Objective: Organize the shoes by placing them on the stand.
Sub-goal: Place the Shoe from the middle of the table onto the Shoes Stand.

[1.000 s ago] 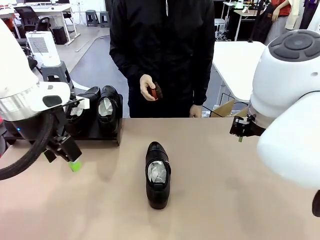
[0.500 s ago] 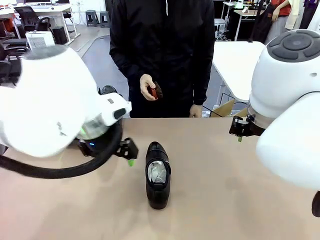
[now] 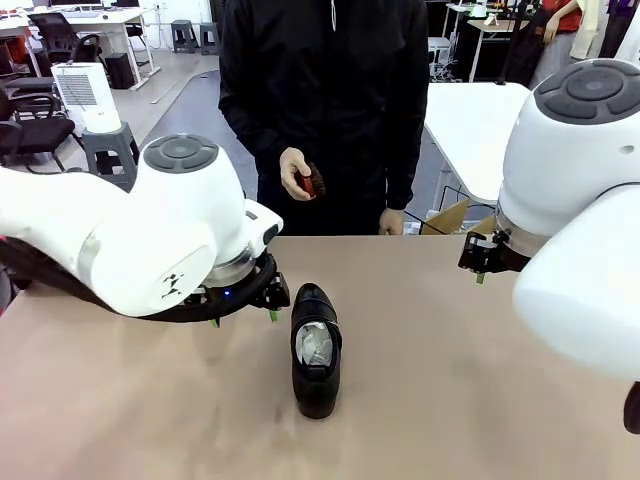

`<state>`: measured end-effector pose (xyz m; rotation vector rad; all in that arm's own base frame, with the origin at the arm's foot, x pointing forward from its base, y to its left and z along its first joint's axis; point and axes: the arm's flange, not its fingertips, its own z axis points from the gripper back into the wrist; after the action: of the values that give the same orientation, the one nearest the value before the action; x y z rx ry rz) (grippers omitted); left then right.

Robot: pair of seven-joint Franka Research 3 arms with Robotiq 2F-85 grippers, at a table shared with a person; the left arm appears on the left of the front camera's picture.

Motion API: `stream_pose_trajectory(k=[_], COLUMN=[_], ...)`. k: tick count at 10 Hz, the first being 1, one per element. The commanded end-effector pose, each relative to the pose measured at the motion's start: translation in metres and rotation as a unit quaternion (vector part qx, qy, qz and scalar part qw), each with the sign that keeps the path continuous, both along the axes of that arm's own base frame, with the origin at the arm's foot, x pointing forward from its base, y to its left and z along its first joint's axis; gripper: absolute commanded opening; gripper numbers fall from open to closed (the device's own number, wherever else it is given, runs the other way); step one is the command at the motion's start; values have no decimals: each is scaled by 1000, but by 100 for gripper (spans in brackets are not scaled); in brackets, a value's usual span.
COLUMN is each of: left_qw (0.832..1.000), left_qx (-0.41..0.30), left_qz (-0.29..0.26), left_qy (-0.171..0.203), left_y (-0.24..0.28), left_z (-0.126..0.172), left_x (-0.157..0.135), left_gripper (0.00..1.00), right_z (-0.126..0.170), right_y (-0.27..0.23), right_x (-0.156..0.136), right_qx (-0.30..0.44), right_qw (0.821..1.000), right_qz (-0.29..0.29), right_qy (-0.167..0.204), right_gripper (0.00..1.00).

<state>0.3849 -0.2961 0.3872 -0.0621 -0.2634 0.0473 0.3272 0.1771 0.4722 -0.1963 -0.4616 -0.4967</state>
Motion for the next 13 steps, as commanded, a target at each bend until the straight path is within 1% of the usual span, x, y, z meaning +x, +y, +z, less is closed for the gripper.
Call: stream_pose_trajectory(k=[1,3,6,8,10,12,13], left_qw=[1000,999,999,997,995,995,995], left_qx=[-5,-12,-11,-6,-18,-14,-5], left_qz=[-17,-25,-43,-56,-66,-65,-65], left_qy=[12,19,30,51,68,73,74], left_y=[-20,-19,-25,-31,-34,-37,-40], left_z=[5,14,7,-12,-19,-29,-35], left_x=[-8,-23,-34,-34,-31,-27,-23], left_gripper=[100,100,100,100,100,100,94], right_z=[3,3,3,3,3,3,3], right_y=[-3,-3,-3,-3,-3,-3,-3], right_x=[3,3,3,3,3,3,3], right_qx=[-1,-1,-1,-1,-1,-1,-1], right_qw=[1000,1000,1000,1000,1000,1000,1000], right_qz=[6,6,6,6,6,6,6], right_qy=[-1,-1,-1,-1,-1,-1,-1], right_gripper=[100,100,100,100,100,100,100])
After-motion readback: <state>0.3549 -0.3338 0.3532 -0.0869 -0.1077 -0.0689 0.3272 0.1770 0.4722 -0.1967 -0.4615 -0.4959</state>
